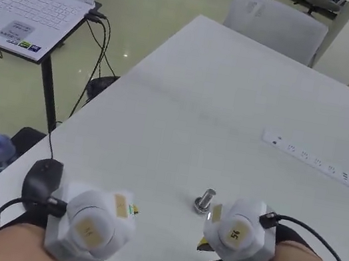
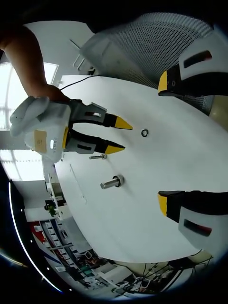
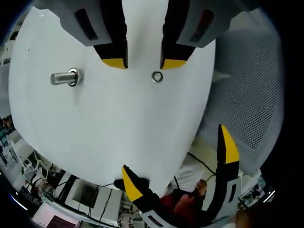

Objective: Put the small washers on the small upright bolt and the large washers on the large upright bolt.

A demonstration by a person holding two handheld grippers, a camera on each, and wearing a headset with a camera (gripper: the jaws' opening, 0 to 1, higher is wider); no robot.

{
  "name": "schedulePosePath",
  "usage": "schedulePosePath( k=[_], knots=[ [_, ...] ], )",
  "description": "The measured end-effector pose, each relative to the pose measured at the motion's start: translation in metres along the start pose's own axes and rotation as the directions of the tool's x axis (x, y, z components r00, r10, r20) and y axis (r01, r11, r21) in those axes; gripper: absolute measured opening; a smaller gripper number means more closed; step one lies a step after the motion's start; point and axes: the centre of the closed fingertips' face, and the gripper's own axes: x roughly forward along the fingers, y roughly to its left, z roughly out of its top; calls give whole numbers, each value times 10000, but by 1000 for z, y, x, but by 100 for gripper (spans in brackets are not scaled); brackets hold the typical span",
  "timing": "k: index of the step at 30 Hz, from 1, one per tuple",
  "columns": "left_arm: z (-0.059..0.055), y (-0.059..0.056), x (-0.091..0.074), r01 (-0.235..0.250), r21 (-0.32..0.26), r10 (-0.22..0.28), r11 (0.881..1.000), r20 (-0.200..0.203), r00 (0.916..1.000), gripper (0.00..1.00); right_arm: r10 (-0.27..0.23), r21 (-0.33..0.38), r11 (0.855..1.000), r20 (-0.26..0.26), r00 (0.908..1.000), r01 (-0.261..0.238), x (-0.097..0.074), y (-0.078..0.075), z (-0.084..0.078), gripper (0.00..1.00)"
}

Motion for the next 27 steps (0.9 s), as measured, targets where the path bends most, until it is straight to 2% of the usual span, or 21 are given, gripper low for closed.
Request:
schedulePosePath(
  k=[4, 7, 10, 17, 20, 21, 24, 27],
  knots=[
    [0, -1, 1, 45, 97, -45, 9999, -76, 10000, 81, 133, -84, 9999, 139, 9998, -132, 12, 10, 2, 28],
    [-3, -2, 2, 48, 138, -45, 9999, -195, 9998, 81, 278, -58, 9996, -27, 9996, -278, 23, 16, -1, 28],
    [-3, -2, 2, 47, 107, -46, 9999, -144, 9999, 81, 303, -148, 9994, -106, 9995, -305, 28, 18, -1, 27],
    [-6, -5, 2, 58, 28, -57, 10000, -200, 9998, 80, 73, -194, 9998, -225, 9997, -77, 33, 15, 1, 26],
    [-6, -6, 2, 59, -20, -59, 10000, -177, 9998, 79, 128, -277, 9995, -537, 9985, -143, 38, 18, -4, 24],
    [-5, -7, 2, 52, -28, -52, 10000, -131, 9999, 79, 73, -262, 9996, -392, 9992, -83, 36, 18, -1, 24],
    [-1, -5, 2, -17, -124, 18, 9999, 50, 10000, 78, 10, -175, 9998, -399, 9992, -17, 36, 17, -1, 24],
    [-1, -5, 3, -36, -80, 36, 10000, -2, 10000, 78, -38, -169, 9999, -329, 9994, 33, 37, 17, 0, 20]
  ],
)
